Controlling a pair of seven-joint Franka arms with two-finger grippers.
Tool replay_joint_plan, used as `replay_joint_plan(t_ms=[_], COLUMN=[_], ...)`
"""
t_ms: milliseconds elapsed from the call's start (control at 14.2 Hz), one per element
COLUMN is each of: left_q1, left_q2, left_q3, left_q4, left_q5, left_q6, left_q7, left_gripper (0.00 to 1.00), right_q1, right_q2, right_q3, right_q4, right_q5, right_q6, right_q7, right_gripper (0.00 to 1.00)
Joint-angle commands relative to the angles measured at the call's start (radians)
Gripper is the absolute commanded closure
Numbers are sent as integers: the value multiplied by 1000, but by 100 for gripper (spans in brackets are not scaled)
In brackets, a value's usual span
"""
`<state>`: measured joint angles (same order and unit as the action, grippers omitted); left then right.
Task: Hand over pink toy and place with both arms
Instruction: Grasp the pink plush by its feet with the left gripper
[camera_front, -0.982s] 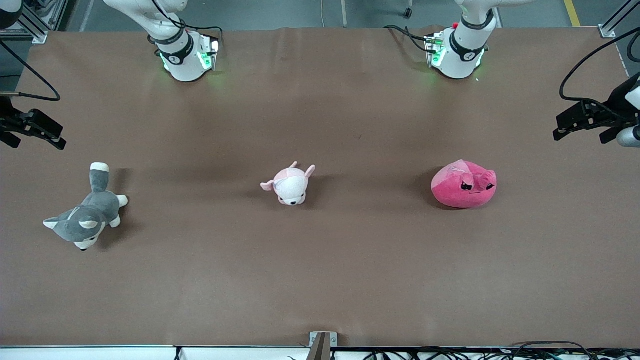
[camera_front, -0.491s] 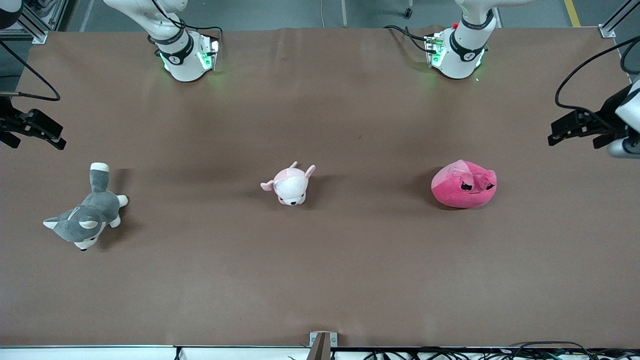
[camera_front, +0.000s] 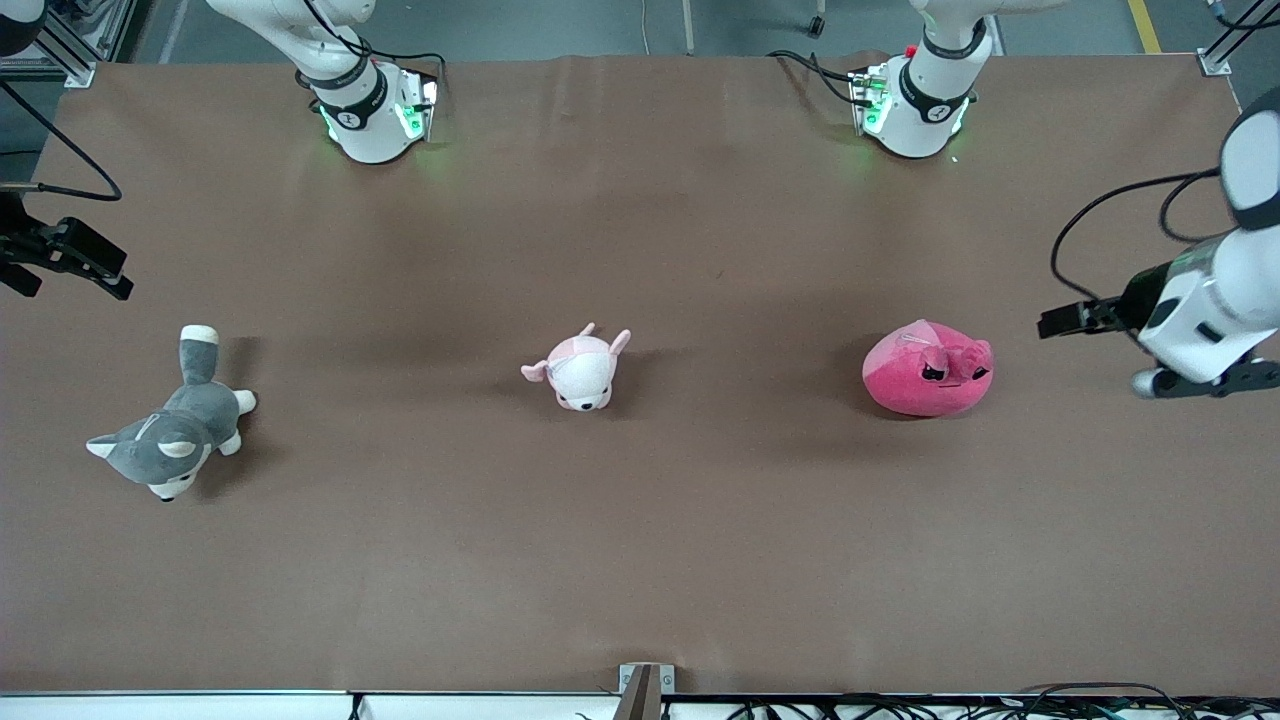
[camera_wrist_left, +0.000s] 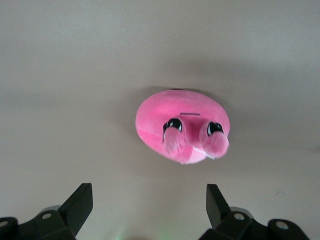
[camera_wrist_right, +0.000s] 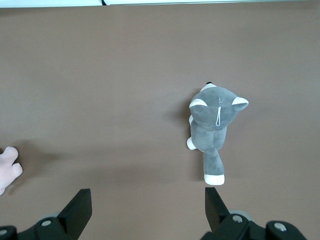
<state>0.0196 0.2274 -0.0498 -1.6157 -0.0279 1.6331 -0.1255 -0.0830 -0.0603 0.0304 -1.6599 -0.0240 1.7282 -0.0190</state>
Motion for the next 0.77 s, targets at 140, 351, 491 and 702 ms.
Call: replay_joint_plan(t_ms=[140,351,491,702], left_q1=[-21,-39,-52,-52], left_q2=[-10,16,18,23], left_q3=[-1,-2,-4,-4], left_q4=[-193,-254,-308,-343], left_q5=[-7,-7,-6,-6], left_q6=[194,266,321,363], left_q7=[-22,-80,-98,-100], left_gripper=[0,0,6,28], right_q1=[46,61,78,92], right_q2=[11,11,8,8], right_q3=[2,3,3,2], right_q4=[3,9,26,46], right_q5=[18,27,62,62], right_q6=[-7,-21,-96,-131], right_q7=[-1,-4,-7,-50], right_gripper=[0,0,0,0])
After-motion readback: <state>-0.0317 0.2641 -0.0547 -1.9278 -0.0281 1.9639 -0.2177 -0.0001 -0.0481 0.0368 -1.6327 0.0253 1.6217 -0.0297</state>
